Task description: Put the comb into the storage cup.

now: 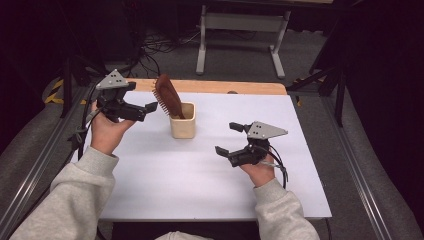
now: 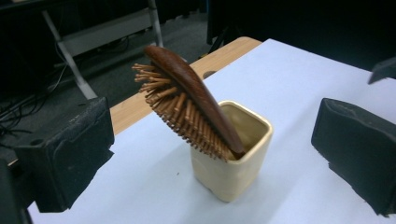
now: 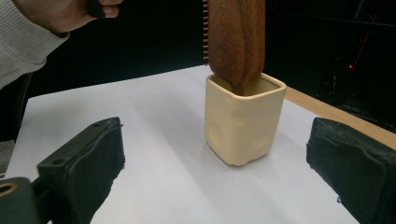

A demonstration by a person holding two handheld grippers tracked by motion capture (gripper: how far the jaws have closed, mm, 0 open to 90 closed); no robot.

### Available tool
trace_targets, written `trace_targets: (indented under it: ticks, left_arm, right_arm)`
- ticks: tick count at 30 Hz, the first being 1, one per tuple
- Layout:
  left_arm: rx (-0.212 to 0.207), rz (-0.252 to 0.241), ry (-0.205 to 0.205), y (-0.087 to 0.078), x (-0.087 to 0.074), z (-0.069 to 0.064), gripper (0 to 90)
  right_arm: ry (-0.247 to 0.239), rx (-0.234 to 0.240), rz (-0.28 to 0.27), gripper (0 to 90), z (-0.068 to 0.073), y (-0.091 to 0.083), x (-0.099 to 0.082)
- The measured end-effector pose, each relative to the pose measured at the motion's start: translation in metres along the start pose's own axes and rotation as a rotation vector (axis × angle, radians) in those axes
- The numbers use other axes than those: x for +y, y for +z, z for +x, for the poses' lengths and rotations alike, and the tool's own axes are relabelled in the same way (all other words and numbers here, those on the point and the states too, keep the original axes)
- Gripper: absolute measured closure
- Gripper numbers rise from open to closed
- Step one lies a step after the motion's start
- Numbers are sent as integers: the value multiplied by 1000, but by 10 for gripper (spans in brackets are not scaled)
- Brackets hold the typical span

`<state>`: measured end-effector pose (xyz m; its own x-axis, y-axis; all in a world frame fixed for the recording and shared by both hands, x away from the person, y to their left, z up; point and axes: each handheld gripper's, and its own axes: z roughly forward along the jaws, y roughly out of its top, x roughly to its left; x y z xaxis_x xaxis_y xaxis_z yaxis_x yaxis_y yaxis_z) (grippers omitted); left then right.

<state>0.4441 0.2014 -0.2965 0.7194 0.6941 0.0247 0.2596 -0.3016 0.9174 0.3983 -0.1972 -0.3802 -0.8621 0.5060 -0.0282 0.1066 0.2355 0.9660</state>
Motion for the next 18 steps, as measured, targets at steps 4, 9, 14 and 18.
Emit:
trace_targets:
  ticks: [4, 9, 14, 18]
  left_arm:
    - [-10, -35, 24, -12, -8, -8, 1]
    - [-42, -64, 21, -23, -19, -15, 1]
    - [-57, -69, 25, -29, -32, -20, 2]
    - [-74, -80, 15, -33, -45, -21, 2]
  right_arm:
    - [-1, -7, -4, 49, -1, -4, 1]
    - [0, -12, -4, 48, -1, -6, 2]
    - [-1, -14, -1, 47, -2, -9, 2]
    - [-1, -14, 4, 45, -1, -10, 2]
